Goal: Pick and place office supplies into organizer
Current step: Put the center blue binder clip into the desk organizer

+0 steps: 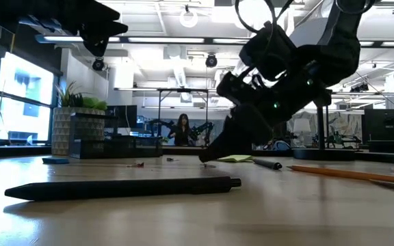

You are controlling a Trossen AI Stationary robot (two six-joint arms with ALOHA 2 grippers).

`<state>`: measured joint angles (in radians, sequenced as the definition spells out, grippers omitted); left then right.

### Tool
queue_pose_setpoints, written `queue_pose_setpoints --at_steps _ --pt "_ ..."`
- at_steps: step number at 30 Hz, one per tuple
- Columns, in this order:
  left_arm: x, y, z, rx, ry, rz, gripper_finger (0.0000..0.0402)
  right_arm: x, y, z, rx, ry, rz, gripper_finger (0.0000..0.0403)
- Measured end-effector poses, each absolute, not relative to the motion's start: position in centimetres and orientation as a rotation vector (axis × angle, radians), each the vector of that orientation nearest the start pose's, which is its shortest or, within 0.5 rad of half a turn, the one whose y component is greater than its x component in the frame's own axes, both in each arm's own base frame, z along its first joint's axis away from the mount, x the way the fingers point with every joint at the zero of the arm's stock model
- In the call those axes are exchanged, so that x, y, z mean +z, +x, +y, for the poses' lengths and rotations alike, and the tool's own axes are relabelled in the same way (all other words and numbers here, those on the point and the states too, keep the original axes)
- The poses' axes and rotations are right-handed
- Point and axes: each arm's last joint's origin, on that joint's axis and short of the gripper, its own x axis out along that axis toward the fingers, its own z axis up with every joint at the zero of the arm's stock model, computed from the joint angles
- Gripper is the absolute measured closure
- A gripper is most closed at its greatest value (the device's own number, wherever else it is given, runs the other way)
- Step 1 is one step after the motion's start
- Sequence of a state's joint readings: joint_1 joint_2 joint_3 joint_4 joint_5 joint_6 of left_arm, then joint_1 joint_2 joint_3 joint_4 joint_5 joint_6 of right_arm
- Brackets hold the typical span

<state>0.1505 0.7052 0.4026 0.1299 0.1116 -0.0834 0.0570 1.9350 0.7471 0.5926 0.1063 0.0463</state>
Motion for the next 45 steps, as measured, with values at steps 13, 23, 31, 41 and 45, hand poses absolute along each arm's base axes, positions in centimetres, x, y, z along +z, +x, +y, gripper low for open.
queue_pose_setpoints --at_steps 13,23,31,41,45 --pt "24.23 16.44 2.17 0.046 -0.105 0.169 0.0268 8.82 33.9 1.65 -0.055 -0.006 0.625 0.0222" --pt "24.23 16.44 2.17 0.046 -0.105 0.17 0.0268 8.8 33.89 1.63 -0.055 -0.012 0.628 0.0222" --pt "24.22 16.44 2.17 0.046 -0.105 0.171 0.0268 8.86 33.93 1.64 -0.058 0.003 0.62 0.0222" --pt "23.95 16.38 2.31 0.1 -0.104 0.197 0.0268 8.87 33.94 1.68 -0.061 0.035 0.619 0.0222" --pt "23.96 16.38 2.31 0.1 -0.104 0.196 0.0268 8.89 33.95 1.68 -0.063 0.039 0.616 0.0222"
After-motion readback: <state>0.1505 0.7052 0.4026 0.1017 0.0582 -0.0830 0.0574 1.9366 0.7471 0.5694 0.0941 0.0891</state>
